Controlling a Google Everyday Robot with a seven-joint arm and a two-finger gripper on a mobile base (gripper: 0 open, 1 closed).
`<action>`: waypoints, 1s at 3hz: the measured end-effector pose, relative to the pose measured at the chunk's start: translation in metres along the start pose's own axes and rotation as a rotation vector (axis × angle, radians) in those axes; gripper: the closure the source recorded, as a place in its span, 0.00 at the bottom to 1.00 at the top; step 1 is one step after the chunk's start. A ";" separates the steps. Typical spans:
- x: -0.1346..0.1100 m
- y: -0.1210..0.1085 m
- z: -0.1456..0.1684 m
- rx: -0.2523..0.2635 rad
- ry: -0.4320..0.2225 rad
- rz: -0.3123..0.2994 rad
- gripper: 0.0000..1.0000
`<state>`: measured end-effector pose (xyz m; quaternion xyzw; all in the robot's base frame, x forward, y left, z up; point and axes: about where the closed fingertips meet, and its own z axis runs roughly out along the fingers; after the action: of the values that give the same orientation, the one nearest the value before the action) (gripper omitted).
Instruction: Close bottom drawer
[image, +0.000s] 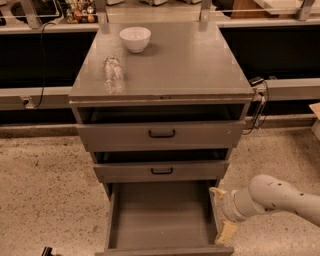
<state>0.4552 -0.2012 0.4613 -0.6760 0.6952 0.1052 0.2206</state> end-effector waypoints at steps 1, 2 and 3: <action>0.005 0.001 0.018 -0.069 -0.034 -0.001 0.00; 0.016 0.024 0.076 -0.151 -0.112 0.011 0.18; 0.029 0.049 0.124 -0.188 -0.189 0.017 0.42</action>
Offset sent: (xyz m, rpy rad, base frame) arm -0.0381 0.0474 -0.1808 0.2412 0.2637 0.1232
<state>0.4272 -0.1690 0.3318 -0.6749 0.6639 0.2349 0.2201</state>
